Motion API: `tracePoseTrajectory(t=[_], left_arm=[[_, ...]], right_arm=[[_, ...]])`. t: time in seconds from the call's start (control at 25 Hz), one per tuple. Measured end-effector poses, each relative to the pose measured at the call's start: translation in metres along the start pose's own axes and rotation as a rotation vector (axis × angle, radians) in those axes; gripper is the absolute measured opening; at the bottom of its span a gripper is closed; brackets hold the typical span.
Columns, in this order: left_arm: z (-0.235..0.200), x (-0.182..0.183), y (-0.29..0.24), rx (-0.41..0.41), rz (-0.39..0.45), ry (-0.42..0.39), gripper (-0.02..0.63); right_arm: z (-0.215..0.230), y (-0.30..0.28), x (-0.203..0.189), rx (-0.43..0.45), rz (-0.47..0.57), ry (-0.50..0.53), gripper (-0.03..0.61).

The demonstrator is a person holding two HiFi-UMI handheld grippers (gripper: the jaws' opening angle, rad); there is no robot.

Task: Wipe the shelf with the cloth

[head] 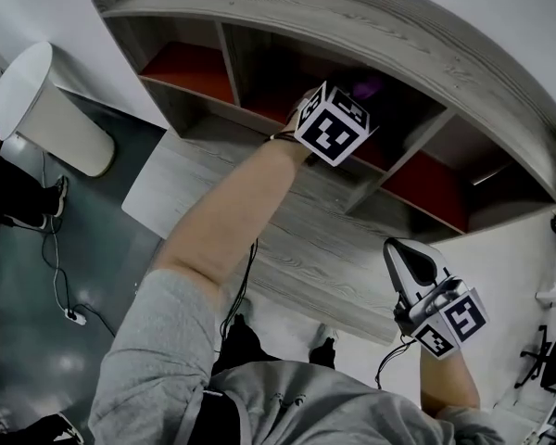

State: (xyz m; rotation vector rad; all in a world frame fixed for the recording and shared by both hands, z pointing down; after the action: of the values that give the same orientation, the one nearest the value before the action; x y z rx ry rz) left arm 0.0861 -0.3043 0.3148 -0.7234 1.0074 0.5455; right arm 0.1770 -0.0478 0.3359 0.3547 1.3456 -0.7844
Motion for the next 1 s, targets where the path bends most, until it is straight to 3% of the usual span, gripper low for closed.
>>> tracePoseTrajectory(t=[0.12,0.24,0.52,0.6,0.68,0.76,0.88,1.0], left_arm=[[-0.047,-0.042,0.032,0.231,-0.216,-0.043,0.078],[-0.079,-0.063,0.051,0.360,-0.410,-0.103,0.077],[-0.096,-0.078,0.027,0.466,-0.797,-0.359,0.078],[-0.102,-0.080,0.020,0.466,-0.883,-0.384,0.078],[-0.106,-0.078,0.016,0.448,-0.904,-0.356,0.070],[-0.107,-0.077,0.016,0.441,-0.872,-0.308,0.062],[-0.096,-0.072,0.015,0.416,-0.771,-0.258,0.064],[-0.064,-0.055,0.002,0.306,-0.640,-0.239,0.067]], right_arm=[[-0.003,-0.005,0.003,0.017,-0.001,0.005,0.021],[-0.007,-0.011,0.004,0.037,-0.003,0.003,0.021],[-0.009,-0.011,0.011,0.046,-0.004,0.009,0.021],[-0.005,-0.007,0.013,0.037,-0.003,0.010,0.021],[0.000,-0.002,0.014,0.024,0.002,0.008,0.021],[0.007,0.004,0.014,0.011,0.006,0.002,0.021],[0.015,0.009,0.013,0.000,0.004,-0.004,0.021],[0.019,0.008,0.014,0.001,0.006,-0.009,0.021]])
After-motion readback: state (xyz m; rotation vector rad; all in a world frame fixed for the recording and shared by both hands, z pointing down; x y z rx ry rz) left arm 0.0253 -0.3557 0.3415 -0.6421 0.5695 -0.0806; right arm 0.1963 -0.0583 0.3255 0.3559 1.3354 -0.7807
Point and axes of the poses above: the fingertips, and each gripper's own axes: y backward along the fingers, z to its right, x out of its top, the point moved 6 cm from there along y, backward along the fingers, and after that the axes turned 5 degrees about -y, right-handed, at the moved point
